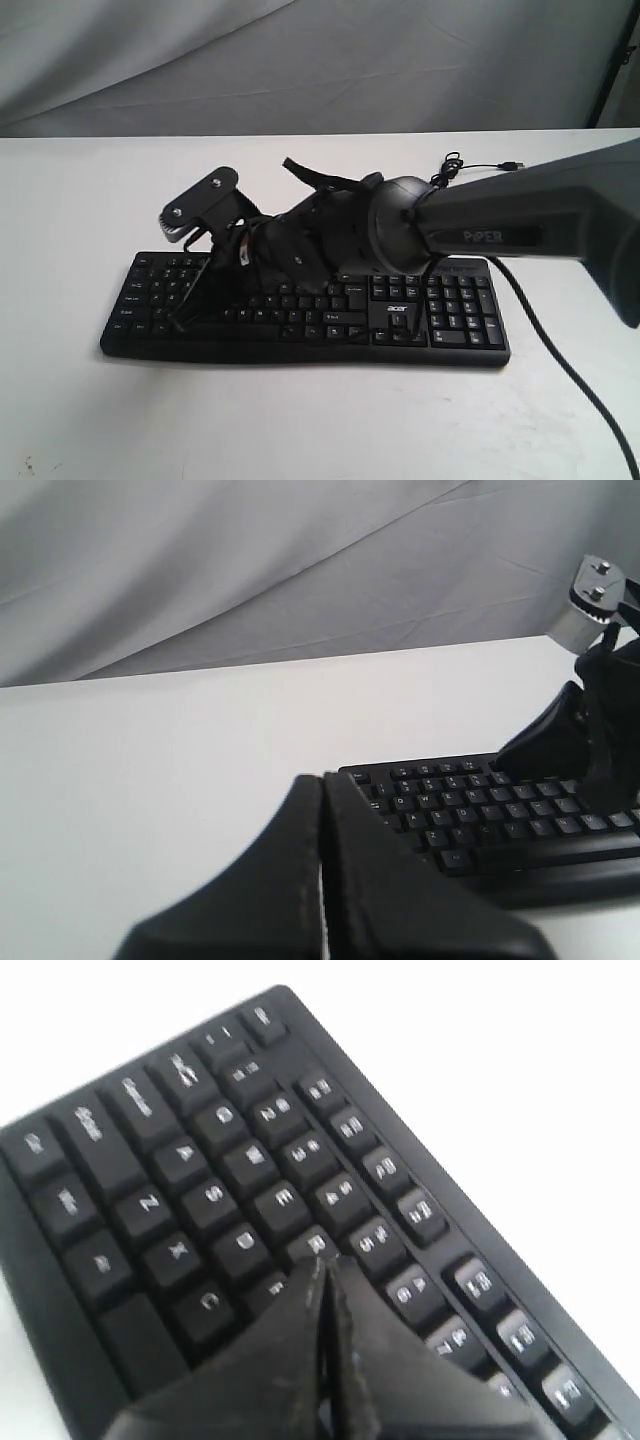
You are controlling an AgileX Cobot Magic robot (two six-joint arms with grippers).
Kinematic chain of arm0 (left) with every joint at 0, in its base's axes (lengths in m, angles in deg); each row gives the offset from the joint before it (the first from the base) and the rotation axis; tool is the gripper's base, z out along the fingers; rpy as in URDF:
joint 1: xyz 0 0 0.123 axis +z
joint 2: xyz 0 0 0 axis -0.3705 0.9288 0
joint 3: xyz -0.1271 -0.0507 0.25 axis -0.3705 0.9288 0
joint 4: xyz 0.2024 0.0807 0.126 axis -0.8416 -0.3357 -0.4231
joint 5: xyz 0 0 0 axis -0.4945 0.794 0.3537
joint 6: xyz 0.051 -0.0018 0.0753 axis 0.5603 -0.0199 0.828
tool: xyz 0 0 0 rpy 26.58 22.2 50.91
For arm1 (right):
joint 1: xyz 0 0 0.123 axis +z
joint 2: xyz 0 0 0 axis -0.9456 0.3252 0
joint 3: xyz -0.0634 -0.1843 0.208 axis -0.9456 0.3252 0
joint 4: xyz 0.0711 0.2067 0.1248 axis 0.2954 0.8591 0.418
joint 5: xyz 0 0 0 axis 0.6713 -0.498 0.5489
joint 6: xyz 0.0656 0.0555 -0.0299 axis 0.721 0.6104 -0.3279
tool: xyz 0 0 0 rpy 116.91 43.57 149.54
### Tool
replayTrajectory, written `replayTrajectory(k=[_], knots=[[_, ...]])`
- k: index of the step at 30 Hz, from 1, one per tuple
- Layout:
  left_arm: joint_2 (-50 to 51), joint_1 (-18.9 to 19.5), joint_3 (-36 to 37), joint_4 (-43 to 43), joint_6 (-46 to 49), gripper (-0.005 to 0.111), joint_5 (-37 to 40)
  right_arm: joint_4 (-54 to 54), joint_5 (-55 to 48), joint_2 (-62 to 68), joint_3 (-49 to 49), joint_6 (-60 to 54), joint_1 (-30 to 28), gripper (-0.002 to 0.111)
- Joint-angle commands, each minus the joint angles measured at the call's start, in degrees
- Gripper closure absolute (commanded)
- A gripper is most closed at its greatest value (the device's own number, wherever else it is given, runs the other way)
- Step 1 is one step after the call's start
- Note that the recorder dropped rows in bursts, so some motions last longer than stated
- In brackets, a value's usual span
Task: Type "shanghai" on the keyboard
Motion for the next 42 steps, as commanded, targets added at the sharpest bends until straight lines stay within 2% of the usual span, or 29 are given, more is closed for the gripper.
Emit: replayTrajectory(k=[1,5,24,42], knots=[[-0.2,-0.2,0.2,-0.3,-0.2,0.107,-0.3,-0.4,0.7,-0.7,-3.4,-1.2,2.7,0.108],[-0.2,-0.2,0.2,-0.3,-0.2,0.107,-0.3,-0.4,1.1,0.0,-5.6,-1.2,4.5,0.108],[-0.2,-0.2,0.2,-0.3,-0.2,0.107,-0.3,1.9,-1.6,9.6,-15.1,-1.1,6.1,0.108],[-0.2,-0.2,0.2,-0.3,-0.2,0.107,-0.3,2.1,-2.4,10.7,-15.2,-0.9,4.5,0.108]])
